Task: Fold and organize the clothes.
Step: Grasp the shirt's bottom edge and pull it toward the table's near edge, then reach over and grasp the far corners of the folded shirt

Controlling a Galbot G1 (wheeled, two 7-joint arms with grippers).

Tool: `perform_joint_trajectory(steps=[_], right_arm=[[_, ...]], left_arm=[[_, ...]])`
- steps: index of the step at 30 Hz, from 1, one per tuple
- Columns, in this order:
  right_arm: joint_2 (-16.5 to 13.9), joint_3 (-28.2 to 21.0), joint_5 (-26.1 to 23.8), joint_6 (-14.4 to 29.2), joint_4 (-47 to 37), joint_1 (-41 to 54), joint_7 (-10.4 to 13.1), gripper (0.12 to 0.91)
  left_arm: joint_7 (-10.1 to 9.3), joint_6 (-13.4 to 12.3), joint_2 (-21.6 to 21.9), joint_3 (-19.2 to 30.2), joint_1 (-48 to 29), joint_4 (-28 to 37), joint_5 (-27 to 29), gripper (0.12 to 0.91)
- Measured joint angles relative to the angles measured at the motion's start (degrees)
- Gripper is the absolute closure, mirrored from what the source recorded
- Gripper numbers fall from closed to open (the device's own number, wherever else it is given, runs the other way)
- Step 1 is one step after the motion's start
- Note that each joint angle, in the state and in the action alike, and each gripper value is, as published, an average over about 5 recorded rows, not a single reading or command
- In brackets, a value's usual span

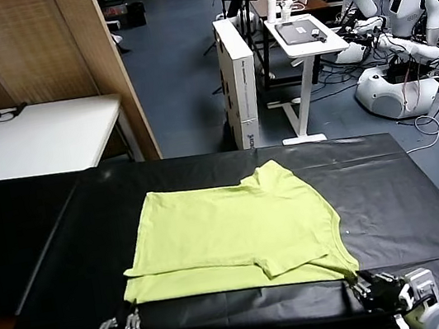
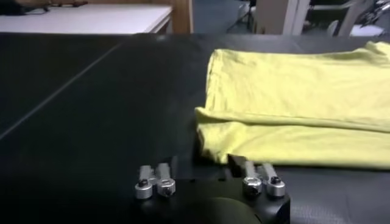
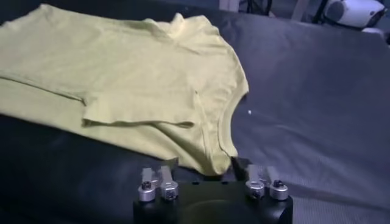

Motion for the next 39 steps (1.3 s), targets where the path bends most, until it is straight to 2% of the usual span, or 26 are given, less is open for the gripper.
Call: perform_joint_trajectory(steps=[5,11,16,22,29,34,39], right_arm=[[-1.89,-1.18,2.61,0.00,-3.43,7.96,-0.87,0.118],[-3.09,-6.88,5.18,0.01,-13.84,23.77,-0.10,0.118],[-2.08,-13.47,5.24,0.01,-22.91,36.97,-0.69,0.118],[0.82,-21.64,3.78,0.01,-34.18,49.62,-2.28,0.118],[5.17,-29.04,0.79,0.01,-45.10,59.72,-4.23,0.118],[7.57,-32.29,-0.19,0.01,-50.47,64.40,-5.23,0.118],[9.11,-34.52,-0.63,0.01,-55.03,67.54,-7.22,0.118]], left_arm=[[-0.05,3.41,0.78,-1.45,-4.81,-1.58,-6.95,0.124],[0.58,5.44,2.57,-0.14,-16.61,2.56,-16.13,0.123],[0.53,7.88,5.17,2.34,-26.80,8.92,-21.23,0.123],[0.41,8.10,9.51,6.04,-38.51,18.04,-26.84,0.123],[2.94,8.10,12.28,11.52,-49.77,28.92,-25.97,0.123],[5.71,8.10,12.02,15.47,-56.68,36.45,-23.09,0.123],[7.53,8.08,10.80,18.61,-62.58,43.66,-20.78,0.123]])
